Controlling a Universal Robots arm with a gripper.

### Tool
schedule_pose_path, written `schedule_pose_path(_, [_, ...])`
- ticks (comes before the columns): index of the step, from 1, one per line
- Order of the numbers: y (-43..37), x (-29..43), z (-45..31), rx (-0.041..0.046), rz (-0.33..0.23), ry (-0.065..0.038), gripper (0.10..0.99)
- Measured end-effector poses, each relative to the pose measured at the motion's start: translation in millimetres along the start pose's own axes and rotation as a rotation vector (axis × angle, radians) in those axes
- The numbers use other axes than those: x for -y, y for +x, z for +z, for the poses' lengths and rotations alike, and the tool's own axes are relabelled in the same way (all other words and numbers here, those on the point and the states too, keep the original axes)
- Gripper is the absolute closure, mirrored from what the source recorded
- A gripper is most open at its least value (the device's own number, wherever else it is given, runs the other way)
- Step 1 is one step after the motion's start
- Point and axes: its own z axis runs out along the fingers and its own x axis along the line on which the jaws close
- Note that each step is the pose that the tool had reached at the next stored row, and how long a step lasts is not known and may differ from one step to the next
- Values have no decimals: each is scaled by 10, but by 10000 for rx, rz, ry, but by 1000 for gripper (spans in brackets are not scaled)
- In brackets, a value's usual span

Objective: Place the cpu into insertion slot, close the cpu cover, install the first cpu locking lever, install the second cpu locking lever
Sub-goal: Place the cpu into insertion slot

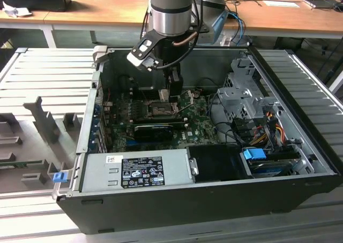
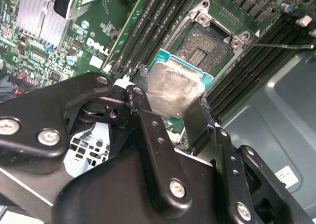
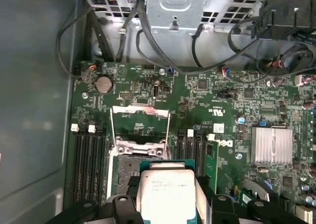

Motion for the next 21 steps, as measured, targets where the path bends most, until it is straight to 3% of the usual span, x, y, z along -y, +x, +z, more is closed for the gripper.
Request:
schedule_pose_path(10, [0, 1, 30, 86, 654, 0, 561])
schedule_pose_path(13, [-1, -1, 51, 197, 897, 1, 561])
schedule_pose_path(16, [0, 3, 102, 208, 1014, 1, 561])
schedule_pose_path(21, [8, 11, 202, 156, 296, 4, 561])
